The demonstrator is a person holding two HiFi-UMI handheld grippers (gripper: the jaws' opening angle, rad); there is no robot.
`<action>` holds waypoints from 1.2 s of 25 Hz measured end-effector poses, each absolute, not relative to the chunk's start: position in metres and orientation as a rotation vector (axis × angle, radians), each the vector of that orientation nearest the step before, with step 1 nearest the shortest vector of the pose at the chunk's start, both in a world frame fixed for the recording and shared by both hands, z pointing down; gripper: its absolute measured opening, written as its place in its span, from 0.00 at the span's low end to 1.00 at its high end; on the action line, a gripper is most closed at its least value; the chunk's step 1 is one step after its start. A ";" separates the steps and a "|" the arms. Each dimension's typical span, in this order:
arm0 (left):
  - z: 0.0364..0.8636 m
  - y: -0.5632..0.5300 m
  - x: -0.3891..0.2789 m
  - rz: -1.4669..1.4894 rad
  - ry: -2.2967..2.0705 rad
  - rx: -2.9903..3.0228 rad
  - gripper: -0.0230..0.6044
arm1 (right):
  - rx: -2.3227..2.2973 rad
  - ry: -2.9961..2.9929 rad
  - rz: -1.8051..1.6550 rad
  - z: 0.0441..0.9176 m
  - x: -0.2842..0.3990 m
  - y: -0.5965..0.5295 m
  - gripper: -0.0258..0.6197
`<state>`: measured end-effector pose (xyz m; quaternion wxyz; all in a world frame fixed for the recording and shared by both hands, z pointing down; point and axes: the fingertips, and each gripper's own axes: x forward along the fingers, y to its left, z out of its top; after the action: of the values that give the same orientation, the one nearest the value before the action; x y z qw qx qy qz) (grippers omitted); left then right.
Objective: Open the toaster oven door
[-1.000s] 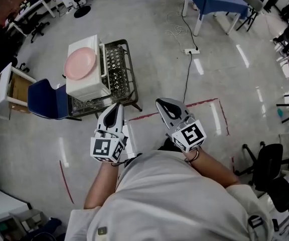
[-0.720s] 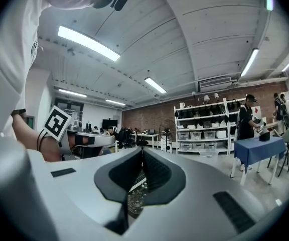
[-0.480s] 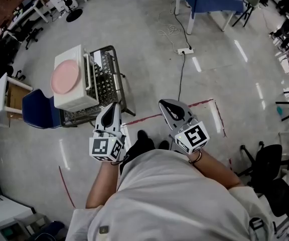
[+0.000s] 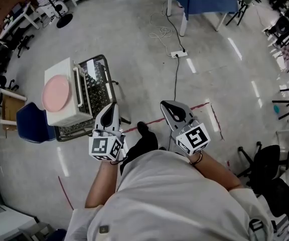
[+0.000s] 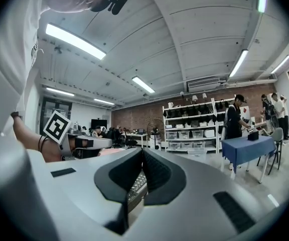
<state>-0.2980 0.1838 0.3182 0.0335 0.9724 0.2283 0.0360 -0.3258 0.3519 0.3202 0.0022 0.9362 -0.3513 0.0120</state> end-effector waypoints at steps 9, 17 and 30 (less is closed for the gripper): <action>0.320 0.145 -0.173 0.162 0.677 2.968 0.06 | 2.937 -1.124 0.081 0.316 -0.198 0.309 0.07; 0.330 0.062 -0.084 0.132 0.546 2.997 0.06 | 2.861 -1.279 0.079 0.325 -0.096 0.222 0.07; 0.300 -0.091 -0.018 0.127 0.158 3.014 0.06 | 2.596 -1.684 0.132 0.290 0.010 0.054 0.07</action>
<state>-0.0180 -0.0915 0.3005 0.0605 0.9959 0.0522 0.0421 0.0099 0.0541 0.2896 0.0222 0.8381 -0.5434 0.0427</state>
